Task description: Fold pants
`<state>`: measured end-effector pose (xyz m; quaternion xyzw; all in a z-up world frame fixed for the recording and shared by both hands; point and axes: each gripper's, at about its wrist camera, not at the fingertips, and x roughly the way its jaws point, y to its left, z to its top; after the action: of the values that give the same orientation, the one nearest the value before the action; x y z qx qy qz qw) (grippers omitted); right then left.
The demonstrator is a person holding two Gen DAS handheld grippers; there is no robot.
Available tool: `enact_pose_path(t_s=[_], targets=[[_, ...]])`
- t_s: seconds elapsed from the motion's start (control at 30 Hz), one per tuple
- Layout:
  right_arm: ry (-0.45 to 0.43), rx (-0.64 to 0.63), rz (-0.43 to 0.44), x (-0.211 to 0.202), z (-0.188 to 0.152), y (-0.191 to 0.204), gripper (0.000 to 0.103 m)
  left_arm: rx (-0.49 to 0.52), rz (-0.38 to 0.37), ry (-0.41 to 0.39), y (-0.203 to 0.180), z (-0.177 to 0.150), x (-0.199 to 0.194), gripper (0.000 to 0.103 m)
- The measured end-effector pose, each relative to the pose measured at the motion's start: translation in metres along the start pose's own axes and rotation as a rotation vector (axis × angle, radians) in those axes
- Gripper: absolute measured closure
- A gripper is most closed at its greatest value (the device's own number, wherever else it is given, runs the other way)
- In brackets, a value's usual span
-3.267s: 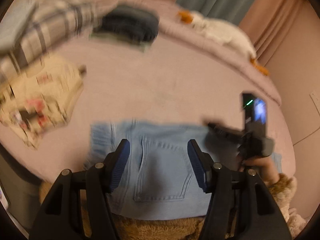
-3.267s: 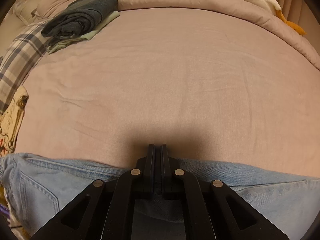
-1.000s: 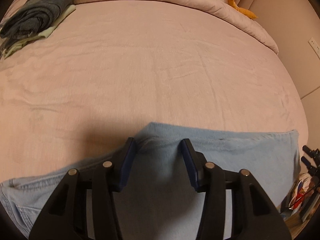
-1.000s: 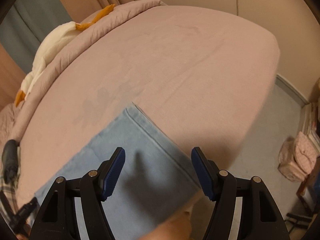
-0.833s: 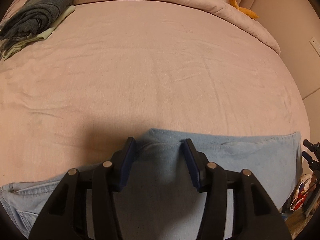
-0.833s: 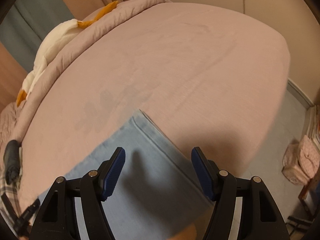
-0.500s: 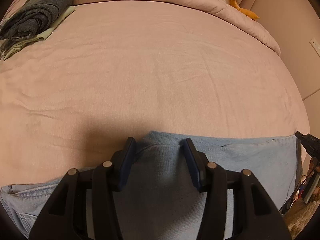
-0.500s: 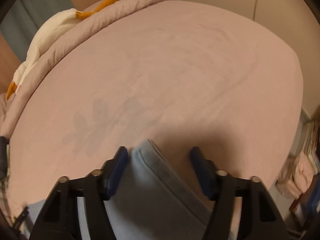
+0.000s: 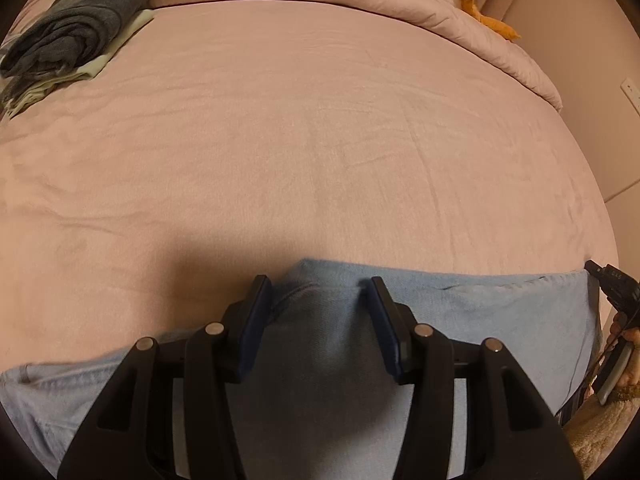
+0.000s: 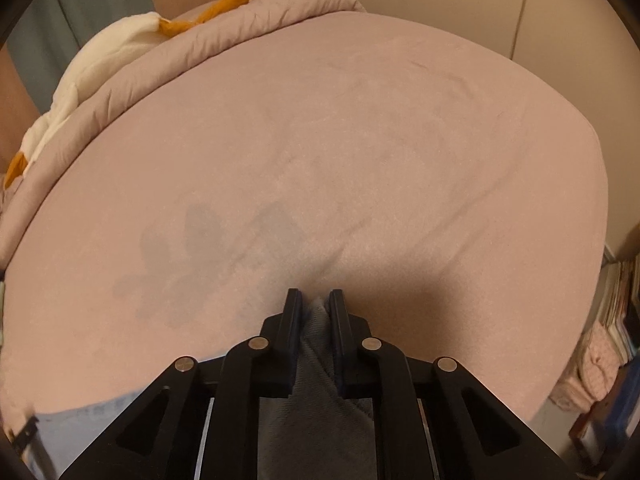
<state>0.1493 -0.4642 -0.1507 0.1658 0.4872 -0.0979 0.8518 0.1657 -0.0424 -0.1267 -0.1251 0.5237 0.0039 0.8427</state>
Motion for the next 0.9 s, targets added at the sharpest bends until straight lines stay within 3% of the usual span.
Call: enact_pose_path(t_s=[0.1,0.2,0.37,0.63,0.83,0.9], targets=[[-0.01,-0.034,-0.022,-0.002,0.0,0.005,0.092,-0.035,0.016,-0.007,-0.001,-0.001,-0.014,0.055],[-0.022,-0.069,-0.056,-0.006,-0.002,0.009,0.087,0.007,-0.017,-0.027,-0.012,-0.011,-0.036,0.055],[-0.008,-0.028,-0.058,-0.018,-0.004,0.004,0.054,0.06,-0.062,-0.049,-0.027,-0.035,-0.06,0.043],[-0.017,-0.07,-0.089,-0.053,-0.042,-0.01,0.054,0.13,-0.164,0.056,-0.042,-0.078,-0.054,0.043],[0.029,-0.046,-0.095,-0.057,-0.072,-0.032,0.054,0.132,-0.153,0.143,-0.044,-0.092,-0.025,0.043],[0.009,-0.057,-0.109,-0.056,-0.075,-0.034,0.069,0.137,-0.146,0.129,-0.044,-0.092,-0.021,0.043]])
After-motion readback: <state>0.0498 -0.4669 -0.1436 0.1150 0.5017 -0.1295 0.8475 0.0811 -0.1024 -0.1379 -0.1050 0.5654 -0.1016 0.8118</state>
